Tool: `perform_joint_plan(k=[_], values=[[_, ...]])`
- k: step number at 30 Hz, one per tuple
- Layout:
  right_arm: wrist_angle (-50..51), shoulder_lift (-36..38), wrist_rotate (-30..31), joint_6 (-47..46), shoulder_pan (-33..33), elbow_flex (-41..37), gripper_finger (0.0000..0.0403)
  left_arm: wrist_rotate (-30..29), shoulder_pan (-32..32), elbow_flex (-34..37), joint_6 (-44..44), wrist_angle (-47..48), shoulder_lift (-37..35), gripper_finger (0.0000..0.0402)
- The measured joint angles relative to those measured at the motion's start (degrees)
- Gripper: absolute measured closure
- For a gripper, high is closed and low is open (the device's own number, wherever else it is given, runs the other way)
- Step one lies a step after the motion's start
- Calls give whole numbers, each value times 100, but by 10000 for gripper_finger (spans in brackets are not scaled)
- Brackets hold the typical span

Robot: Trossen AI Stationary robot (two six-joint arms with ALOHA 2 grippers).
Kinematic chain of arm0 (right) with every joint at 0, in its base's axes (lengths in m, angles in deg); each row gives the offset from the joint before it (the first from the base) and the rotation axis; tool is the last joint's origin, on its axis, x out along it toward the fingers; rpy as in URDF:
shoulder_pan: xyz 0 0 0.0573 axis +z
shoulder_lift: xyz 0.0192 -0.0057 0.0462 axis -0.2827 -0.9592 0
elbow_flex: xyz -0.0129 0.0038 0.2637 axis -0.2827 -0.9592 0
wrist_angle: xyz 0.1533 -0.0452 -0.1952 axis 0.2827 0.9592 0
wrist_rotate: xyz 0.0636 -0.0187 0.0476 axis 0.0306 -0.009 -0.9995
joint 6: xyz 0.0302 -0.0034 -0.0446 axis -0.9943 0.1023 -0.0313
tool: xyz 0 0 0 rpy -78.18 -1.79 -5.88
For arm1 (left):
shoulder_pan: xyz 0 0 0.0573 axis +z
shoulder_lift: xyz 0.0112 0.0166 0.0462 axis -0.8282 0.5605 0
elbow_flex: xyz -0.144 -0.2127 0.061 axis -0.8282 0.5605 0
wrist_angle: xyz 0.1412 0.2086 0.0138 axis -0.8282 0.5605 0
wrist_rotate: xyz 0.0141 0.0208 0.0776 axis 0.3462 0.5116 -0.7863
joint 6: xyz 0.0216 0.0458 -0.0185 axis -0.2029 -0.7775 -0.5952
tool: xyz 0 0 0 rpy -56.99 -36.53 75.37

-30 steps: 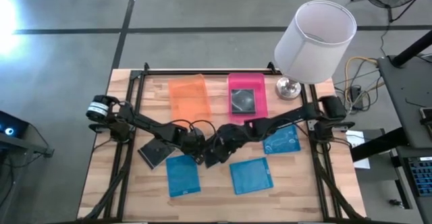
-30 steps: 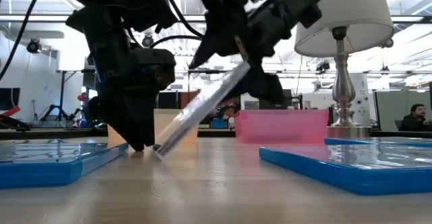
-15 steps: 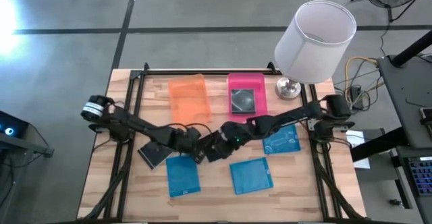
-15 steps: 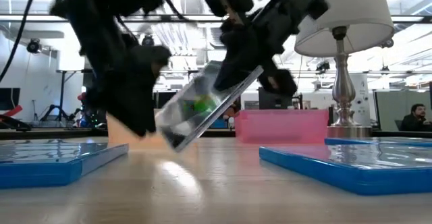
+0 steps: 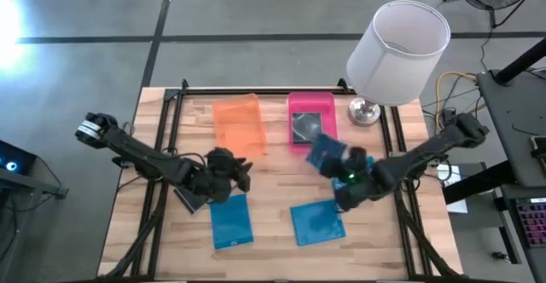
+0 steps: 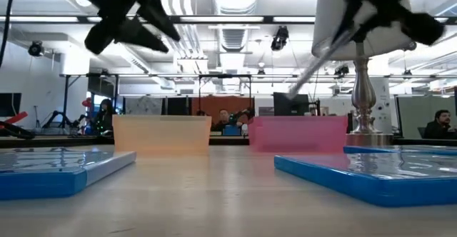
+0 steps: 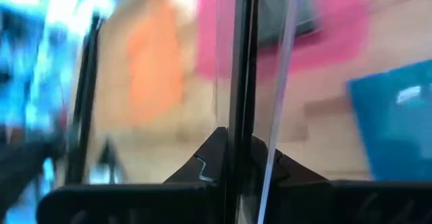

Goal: Pick & place jewel cases by type
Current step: Put the right black CD case into the pink bin

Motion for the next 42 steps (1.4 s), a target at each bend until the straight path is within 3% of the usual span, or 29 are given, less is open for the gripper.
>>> perform_joint_plan(k=[5, 8, 13, 17, 21, 26, 33, 38, 42], values=[[-1037, -140, 904, -380, -572, -441, 380, -38, 193, 0, -10, -202, -386, 271], [-1450, -379, 1039, -491, -1121, -573, 380, -38, 228, 2, -96, -218, -602, 271], [-2566, -645, 1061, -485, -1993, -593, 379, -82, 234, 2, -287, -251, -908, 271], [-3506, -1015, 644, -379, -2508, -495, 379, -81, 232, 2, -527, -249, -1119, 271], [-3415, -1414, 128, -347, -2735, -227, 378, -57, 232, 2, -996, -246, -1343, 271], [-3330, -1520, 377, -7, -2766, -15, 372, 52, 280, 2, -1539, -248, -1656, 271], [-2751, -1509, -1, -34, -2979, -9, 282, 528, 480, 11, -2125, -254, -2134, 271], [-2938, -1507, -215, -82, -3026, 83, 212, 871, 558, 23, -2799, -252, -2352, 271], [-2922, -1511, -1029, 434, -3035, 386, 186, 871, 558, 57, -2969, -238, -2410, 271]])
